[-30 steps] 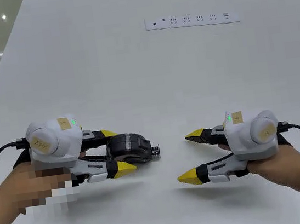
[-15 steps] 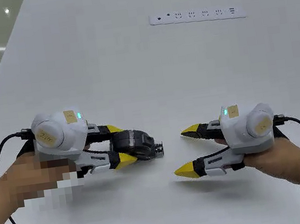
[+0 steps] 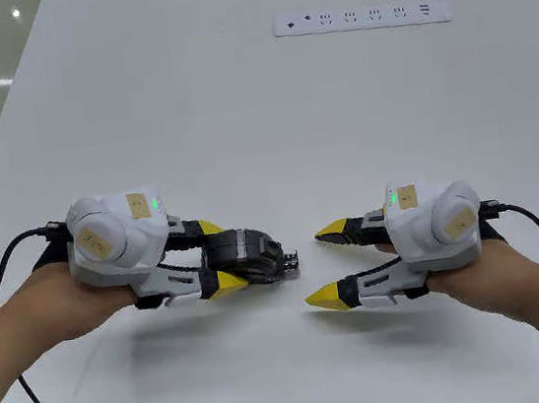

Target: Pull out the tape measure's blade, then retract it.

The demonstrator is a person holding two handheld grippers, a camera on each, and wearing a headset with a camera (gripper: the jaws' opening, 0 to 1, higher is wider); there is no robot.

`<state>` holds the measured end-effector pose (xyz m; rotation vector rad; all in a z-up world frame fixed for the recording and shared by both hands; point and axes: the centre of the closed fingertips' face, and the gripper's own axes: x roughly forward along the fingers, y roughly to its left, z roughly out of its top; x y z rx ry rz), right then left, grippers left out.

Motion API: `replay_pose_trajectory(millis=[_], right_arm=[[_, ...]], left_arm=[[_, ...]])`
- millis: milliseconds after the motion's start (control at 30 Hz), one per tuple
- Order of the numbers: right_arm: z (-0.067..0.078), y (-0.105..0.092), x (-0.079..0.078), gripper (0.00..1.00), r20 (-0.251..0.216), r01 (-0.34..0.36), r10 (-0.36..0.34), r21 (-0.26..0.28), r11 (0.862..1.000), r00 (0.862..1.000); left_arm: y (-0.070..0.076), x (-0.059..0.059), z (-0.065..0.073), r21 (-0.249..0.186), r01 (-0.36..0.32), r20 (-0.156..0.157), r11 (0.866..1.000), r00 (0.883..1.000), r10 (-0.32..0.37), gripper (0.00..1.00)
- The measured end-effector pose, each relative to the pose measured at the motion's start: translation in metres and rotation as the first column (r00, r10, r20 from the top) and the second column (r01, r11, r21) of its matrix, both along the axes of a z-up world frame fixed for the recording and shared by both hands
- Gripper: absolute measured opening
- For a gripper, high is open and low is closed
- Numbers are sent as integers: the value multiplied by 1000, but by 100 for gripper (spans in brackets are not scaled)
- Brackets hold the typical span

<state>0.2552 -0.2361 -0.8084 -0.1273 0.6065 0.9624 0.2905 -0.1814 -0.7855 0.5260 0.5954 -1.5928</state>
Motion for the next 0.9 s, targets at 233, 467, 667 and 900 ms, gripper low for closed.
replay_pose_trajectory(millis=[233, 467, 667, 900], right_arm=[[-1, 6, 7, 39, 40, -33, 34, -16, 999, 999], [-4, 7, 13, 31, 66, -44, 47, -52, 998, 997], [-5, 13, 16, 27, 70, -65, 68, -50, 997, 995], [-9, 17, 18, 22, 88, -95, 100, -63, 993, 991]], left_arm=[[0, 0, 0, 5, 5, 5, 1000, 1000, -5, 33], [0, 1, 0, 9, 6, 9, 1000, 1000, -6, 33], [0, 1, 0, 14, 10, 12, 1000, 1000, -10, 33], [1, 1, -1, 19, 15, 15, 1000, 1000, -15, 33]])
